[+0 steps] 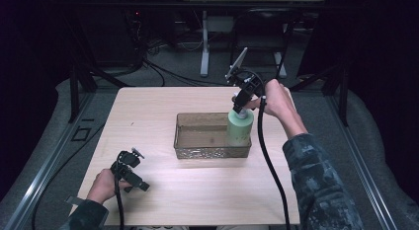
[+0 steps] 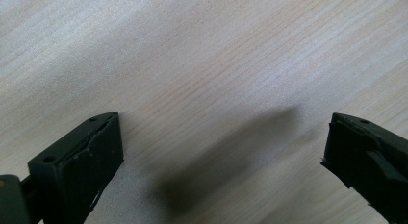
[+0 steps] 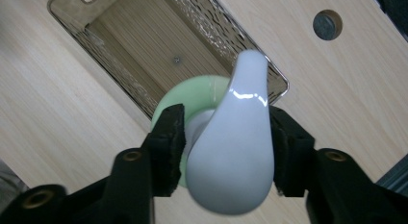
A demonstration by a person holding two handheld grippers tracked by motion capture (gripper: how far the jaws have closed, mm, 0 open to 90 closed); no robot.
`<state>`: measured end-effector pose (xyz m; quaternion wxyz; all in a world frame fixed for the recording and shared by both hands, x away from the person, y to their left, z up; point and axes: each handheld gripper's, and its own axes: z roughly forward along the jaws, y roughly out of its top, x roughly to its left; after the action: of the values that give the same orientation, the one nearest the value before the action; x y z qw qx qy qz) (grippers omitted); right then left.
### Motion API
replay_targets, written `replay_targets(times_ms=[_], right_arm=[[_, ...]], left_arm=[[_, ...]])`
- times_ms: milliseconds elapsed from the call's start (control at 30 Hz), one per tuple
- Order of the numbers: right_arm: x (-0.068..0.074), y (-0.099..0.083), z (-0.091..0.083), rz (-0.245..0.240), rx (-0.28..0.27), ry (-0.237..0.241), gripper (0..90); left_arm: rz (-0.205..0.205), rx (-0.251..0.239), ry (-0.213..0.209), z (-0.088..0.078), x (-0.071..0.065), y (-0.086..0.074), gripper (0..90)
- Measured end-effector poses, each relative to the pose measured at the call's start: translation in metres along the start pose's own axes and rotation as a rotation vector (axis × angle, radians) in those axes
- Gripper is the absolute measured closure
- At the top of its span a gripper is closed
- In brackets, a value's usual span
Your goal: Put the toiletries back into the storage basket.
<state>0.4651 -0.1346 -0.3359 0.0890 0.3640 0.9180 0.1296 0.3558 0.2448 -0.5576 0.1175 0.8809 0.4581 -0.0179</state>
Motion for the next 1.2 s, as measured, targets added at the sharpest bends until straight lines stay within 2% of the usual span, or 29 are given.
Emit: replay_targets(times_ms=[67,100,233,500,767,900,1100,1200], right_arm=[[0.000,-0.002,0.002,0.012,-0.010,0.015,41.9],[0.000,-0.003,0.003,0.008,-0.023,0.010,35.4],[0.001,-0.008,0.002,0.030,-0.073,-0.001,20.1],[0.004,-0.020,-0.014,0.052,-0.160,-0.010,7.5],[0.010,-0.042,-0.032,0.064,-0.233,-0.024,2.3],[0.015,-0.057,-0.039,0.056,-0.271,-0.039,1.5],[0.026,-0.078,-0.044,0.049,-0.325,-0.054,0.5],[0.030,-0.087,-0.043,0.051,-0.336,-0.061,0.0]], left_arm=[[0.000,-0.003,-0.001,0.000,0.000,0.000,0.1],[0.000,-0.004,-0.001,-0.001,0.000,0.000,0.1],[-0.002,-0.003,0.001,-0.001,0.001,0.000,0.1],[0.001,-0.008,0.002,-0.001,0.000,0.000,0.1],[-0.006,-0.011,0.003,-0.001,0.000,0.000,0.0],[0.000,-0.014,0.007,-0.001,-0.001,0.000,0.0],[-0.001,-0.014,0.008,-0.001,-0.001,0.000,0.0],[0.001,-0.013,0.009,-0.001,-0.001,0.000,0.1]])
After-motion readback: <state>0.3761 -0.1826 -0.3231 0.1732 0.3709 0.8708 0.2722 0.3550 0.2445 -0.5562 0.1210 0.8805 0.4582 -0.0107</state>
